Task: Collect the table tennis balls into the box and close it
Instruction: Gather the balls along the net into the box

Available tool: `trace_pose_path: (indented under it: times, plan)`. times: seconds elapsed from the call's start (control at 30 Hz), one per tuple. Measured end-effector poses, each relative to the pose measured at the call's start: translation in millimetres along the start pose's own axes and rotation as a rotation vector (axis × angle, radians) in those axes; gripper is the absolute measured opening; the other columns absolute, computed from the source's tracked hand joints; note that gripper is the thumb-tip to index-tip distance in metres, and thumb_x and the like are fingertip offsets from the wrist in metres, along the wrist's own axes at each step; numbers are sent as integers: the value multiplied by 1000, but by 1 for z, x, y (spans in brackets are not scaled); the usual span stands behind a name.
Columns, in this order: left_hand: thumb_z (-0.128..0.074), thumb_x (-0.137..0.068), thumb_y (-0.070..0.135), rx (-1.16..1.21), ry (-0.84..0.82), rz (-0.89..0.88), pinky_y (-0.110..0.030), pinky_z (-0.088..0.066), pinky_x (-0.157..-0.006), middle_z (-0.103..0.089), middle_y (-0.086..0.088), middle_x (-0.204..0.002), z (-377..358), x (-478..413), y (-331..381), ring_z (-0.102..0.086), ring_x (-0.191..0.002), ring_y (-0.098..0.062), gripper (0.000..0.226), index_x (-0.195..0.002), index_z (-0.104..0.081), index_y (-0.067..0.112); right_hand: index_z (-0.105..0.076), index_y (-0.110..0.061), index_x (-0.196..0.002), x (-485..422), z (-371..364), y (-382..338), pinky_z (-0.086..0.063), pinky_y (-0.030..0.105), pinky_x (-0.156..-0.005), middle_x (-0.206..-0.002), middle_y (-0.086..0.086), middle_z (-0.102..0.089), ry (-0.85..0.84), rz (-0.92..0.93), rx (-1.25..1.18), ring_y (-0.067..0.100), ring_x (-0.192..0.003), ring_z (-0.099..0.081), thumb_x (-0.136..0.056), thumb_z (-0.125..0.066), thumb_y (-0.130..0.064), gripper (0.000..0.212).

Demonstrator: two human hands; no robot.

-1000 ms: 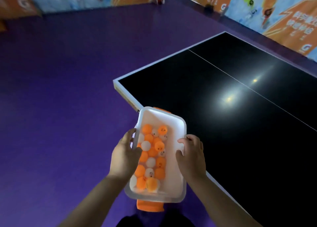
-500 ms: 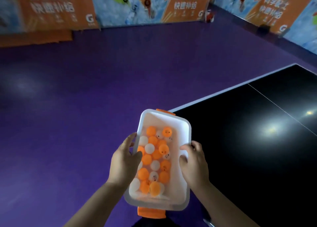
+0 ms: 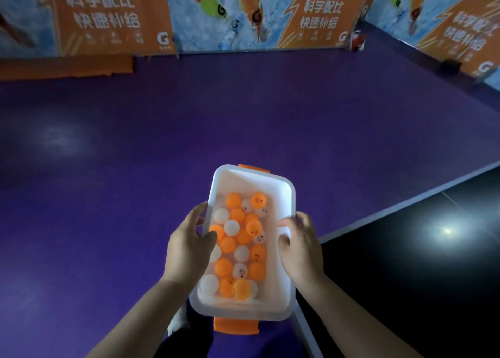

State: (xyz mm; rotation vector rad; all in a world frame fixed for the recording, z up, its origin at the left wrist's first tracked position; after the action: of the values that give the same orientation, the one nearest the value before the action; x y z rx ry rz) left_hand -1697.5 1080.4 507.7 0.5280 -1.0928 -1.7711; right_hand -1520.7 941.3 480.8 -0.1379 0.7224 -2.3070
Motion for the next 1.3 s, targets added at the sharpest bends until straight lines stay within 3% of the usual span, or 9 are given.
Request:
trace_pose_path:
  times: [0.1, 0.23, 0.43, 0.6, 0.93, 1.1, 1.3]
  plan:
    - [-58, -85, 7, 0, -29, -14, -11, -38, -51, -56, 15, -96, -1, -57, 3, -55, -65, -3, 52, -133, -48, 26, -61, -14, -100, -44, -14, -11, -38, 28, -62, -129, 4, -47, 14, -32, -11, 27, -96, -60, -81, -56, -3, 22]
    - [-57, -85, 8, 27, -87, -30, -16, -44, -52, -56, 21, -87, 2, -145, 6, -60, -68, -9, 52, -132, -48, 27, -59, -18, -100, -116, -39, -32, -38, 25, -59, -133, 0, -44, 13, -72, -37, 18, -86, -59, -86, -54, -10, 17]
    - [-58, -86, 10, 41, -150, -59, -20, -48, -57, -58, 21, -91, 21, -285, 21, -61, -72, -11, 50, -131, -48, 30, -56, -27, -107, -231, -75, -76, -37, 10, -56, -134, -9, -40, 20, -170, -31, 2, -84, -52, -90, -51, -17, 21]
    - [-58, -84, 11, 9, -206, -74, -20, -45, -54, -62, 16, -88, 11, -386, 38, -61, -69, -9, 47, -126, -51, 32, -59, -26, -106, -304, -94, -89, -46, 14, -62, -130, -8, -43, 61, -237, -48, 2, -84, -54, -89, -54, -15, 21]
    - [-58, -84, 11, -17, -394, -132, -17, -40, -54, -60, 14, -96, -125, -515, 115, -58, -75, -5, 50, -128, -49, 31, -61, -24, -99, -425, -69, 4, -41, 16, -62, -109, -13, -45, 153, -420, -137, -5, -74, -51, -86, -55, -8, 21]
    - [-58, -85, 9, -3, -421, -156, -15, -40, -54, -56, 22, -88, -217, -583, 183, -57, -75, -4, 51, -130, -48, 30, -62, -22, -98, -519, -35, 70, -36, 6, -55, -105, -9, -48, 208, -386, -170, -5, -70, -50, -86, -58, -8, 19]
    - [-59, -86, 12, 2, -448, -190, -18, -44, -56, -61, 8, -101, -322, -648, 259, -59, -79, -5, 50, -131, -47, 30, -62, -22, -101, -621, 18, 149, -33, 6, -57, -107, -10, -47, 234, -414, -132, -3, -73, -49, -87, -55, -10, 20]
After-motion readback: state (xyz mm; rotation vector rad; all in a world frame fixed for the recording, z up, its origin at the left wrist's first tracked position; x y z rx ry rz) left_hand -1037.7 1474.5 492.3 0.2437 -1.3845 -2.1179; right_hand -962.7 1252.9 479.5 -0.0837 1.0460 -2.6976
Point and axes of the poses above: each hand's wrist, its own x-axis away from the middle knuckle, its own z-axis out of the back of the hand, y = z × x, the point moved 6 cm from there along -x, towards the middle knuckle
